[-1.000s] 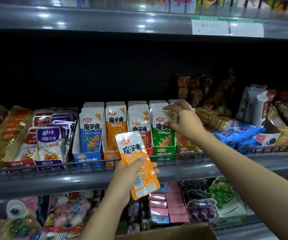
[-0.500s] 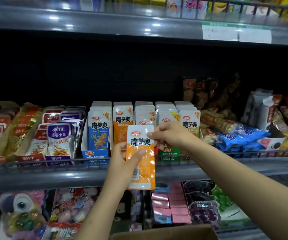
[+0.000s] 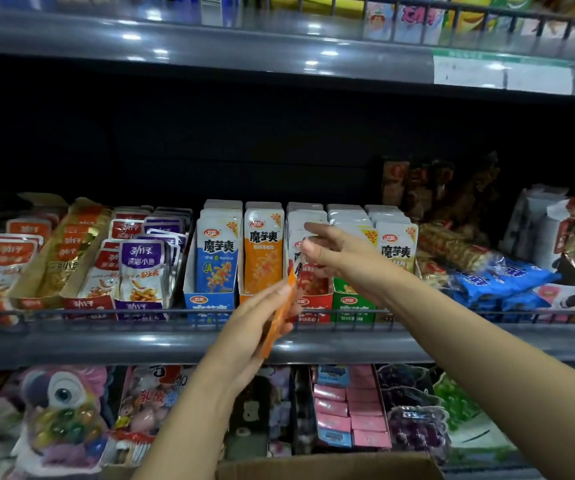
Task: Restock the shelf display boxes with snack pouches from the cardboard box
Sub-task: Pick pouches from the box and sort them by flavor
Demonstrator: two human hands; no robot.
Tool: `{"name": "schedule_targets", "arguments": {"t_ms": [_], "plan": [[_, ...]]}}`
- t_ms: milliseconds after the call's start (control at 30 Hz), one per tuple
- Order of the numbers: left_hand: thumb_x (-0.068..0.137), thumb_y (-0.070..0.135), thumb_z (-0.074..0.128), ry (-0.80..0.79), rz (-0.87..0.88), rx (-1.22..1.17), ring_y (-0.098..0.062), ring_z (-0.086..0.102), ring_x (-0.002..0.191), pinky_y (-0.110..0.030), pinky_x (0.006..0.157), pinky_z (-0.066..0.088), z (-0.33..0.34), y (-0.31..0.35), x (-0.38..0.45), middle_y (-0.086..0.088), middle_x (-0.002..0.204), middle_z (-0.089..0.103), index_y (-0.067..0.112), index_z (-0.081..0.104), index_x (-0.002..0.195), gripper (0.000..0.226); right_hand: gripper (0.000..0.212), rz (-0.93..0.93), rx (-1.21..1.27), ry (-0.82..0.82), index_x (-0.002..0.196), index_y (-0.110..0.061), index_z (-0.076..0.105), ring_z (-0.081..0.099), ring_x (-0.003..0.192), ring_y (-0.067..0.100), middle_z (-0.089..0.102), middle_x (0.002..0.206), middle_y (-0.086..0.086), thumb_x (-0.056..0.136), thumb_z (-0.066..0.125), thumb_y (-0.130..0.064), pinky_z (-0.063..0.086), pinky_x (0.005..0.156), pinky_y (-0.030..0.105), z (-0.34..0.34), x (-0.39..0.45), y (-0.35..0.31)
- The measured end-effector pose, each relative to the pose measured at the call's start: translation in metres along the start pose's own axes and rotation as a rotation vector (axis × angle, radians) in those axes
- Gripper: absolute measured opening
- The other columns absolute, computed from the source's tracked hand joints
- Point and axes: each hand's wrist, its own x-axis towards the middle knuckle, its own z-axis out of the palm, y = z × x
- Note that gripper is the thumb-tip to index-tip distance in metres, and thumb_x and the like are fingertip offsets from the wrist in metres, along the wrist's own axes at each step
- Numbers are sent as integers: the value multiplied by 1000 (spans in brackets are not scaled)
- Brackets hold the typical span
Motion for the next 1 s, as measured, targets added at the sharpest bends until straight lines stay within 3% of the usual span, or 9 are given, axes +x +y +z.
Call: {"name": "schedule_targets", "arguments": {"t_ms": [100,200,333,433,600,667,767,867,1000], "plan": [[79,36,54,-67,-79,-237,-27,63,111,-40,94,46,-4,3,1,-14,116,68,13,60,118,47,54,65,-9,-115,124,-19,50,60,105,15,62,113,-1,76,71,-31,51,88,32,-1,11,-3],[82,42,48,-38,-50,-214,-28,64,109,-47,98,46,-9,6,2,-13,116,68,16,58,119,46,28,85,-140,-74,105,-14,58,65,90,24,68,96,7,81,72,-16,53,77,35,-2,25,-8],[96,32,47,268,226,359,-9,59,110,-27,93,47,-18,4,5,8,126,60,32,55,122,27,40,15,-187,166,113,-12,56,62,77,17,65,91,3,79,75,-19,45,58,23,-2,53,-19],[96,24,51,419,491,967,-7,36,133,-33,111,30,-33,-11,10,16,148,32,30,41,141,46,37,-20,-296,332,114,-12,57,61,96,23,64,102,5,82,73,-19,49,74,27,0,80,-26],[99,41,29,281,449,1501,0,-13,142,-39,117,-10,-45,-28,23,14,155,-10,30,11,150,55,49,-54,-657,393,132,-16,47,54,116,27,57,128,7,88,66,-28,44,85,30,18,106,-23],[95,48,13,240,456,1624,-2,-20,141,-40,113,-21,-47,-33,25,12,157,-13,29,0,151,60,45,-82,-780,340,129,-19,49,55,113,27,59,125,7,88,64,-31,46,85,34,28,111,-16],[100,42,22,214,416,1658,-6,-25,141,-43,111,-25,-47,-36,26,11,154,-20,28,-11,149,61,46,-156,-1106,356,131,-23,50,46,120,27,55,127,6,89,61,-39,38,92,34,36,117,-1],[97,42,17,226,454,1646,-8,-20,143,-44,113,-22,-47,-39,28,9,156,-14,27,-4,151,59,49,-224,-1245,446,131,-24,51,42,119,26,52,126,6,87,60,-44,32,94,34,35,121,8],[87,40,18,241,461,1658,-15,14,145,-47,112,-3,-50,-46,30,0,156,25,19,31,147,65,53,-247,-1283,489,136,-32,47,38,119,27,49,127,5,86,59,-47,28,97,37,34,122,18]]}}
